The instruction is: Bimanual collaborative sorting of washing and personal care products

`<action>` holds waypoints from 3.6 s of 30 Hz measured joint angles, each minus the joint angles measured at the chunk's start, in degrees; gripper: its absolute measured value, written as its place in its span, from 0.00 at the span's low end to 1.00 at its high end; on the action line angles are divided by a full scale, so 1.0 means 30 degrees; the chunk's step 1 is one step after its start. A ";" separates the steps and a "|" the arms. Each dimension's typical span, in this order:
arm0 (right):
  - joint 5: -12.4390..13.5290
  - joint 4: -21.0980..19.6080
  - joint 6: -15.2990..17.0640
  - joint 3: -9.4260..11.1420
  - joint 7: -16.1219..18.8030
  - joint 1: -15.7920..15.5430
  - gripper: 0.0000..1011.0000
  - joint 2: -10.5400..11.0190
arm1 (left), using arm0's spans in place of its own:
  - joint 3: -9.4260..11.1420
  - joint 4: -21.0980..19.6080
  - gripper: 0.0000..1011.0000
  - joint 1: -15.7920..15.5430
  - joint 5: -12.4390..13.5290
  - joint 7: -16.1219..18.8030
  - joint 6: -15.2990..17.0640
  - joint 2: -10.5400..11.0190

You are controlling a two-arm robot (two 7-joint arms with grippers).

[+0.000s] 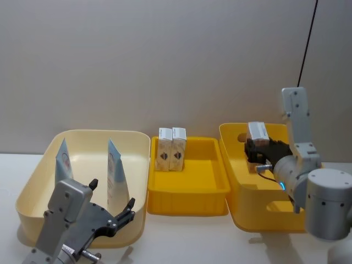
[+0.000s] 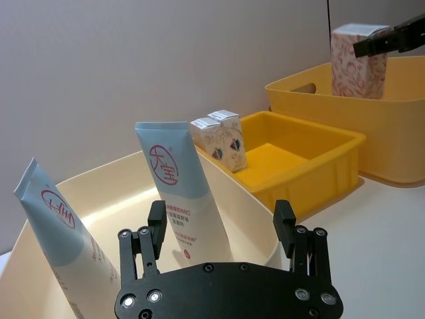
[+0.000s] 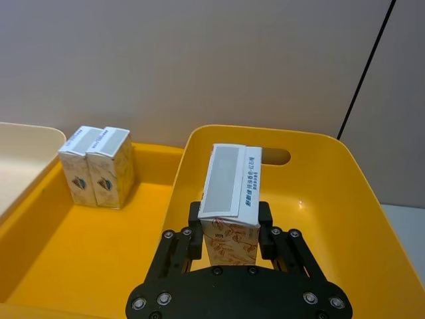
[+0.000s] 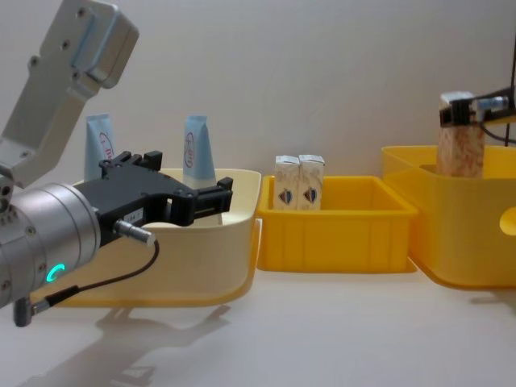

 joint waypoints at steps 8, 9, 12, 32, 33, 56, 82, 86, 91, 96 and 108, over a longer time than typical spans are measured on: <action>0.0023 0.0997 0.0075 0.0247 0.0202 0.0385 0.67 0.0082 | 0.0000 0.0000 0.99 -0.0001 0.0000 0.0000 0.0000 0.0000; 0.0027 0.1164 0.0089 0.0290 0.0236 0.0446 0.69 0.0093 | 0.0000 0.0001 0.99 -0.0001 -0.0001 0.0001 0.0000 0.0001; 0.0036 0.1413 0.0112 0.0345 0.0279 0.0535 0.78 0.0118 | 0.0000 -0.0001 0.99 -0.0001 0.0000 0.0001 0.0000 0.0000; 0.0016 0.1154 -0.0789 0.0494 0.0557 0.0165 0.99 0.0178 | 0.0000 0.0000 0.99 -0.0001 -0.0001 0.0001 0.0001 0.0000; 0.0010 0.1023 -0.0905 0.0497 0.0569 0.0073 0.99 0.0184 | 0.0000 0.0000 0.99 -0.0001 -0.0001 0.0001 0.0000 0.0000; -0.0252 -0.2775 -0.6272 0.0565 0.1293 -0.2862 0.99 0.0331 | 0.0163 0.1017 0.99 -0.1290 -0.0228 -0.0958 0.0684 -0.0533; -0.0366 -0.4673 -0.8874 0.0604 0.1740 -0.4244 0.99 0.0339 | -0.0022 0.2324 0.99 -0.2863 0.0807 0.0033 0.2204 -0.1672; -0.0368 -0.4747 -0.8969 0.0603 0.1755 -0.4298 0.99 0.0338 | 0.0079 0.2652 0.99 -0.3206 0.0895 -0.0237 0.2222 -0.1820; -0.0368 -0.4819 -0.9061 0.0602 0.1764 -0.4350 0.99 0.0338 | 0.0175 0.3101 0.99 -0.3598 0.1019 -0.0508 0.2227 -0.1976; -0.0369 -0.4861 -0.9112 0.0602 0.1771 -0.4385 0.99 0.0338 | 0.0195 0.3523 0.99 -0.3907 0.1158 -0.0634 0.2226 -0.2079; -0.0368 -0.4911 -0.9183 0.0602 0.1791 -0.4419 0.99 0.0338 | -0.0023 0.4840 0.99 -0.4575 0.1484 -0.0790 0.2045 -0.2262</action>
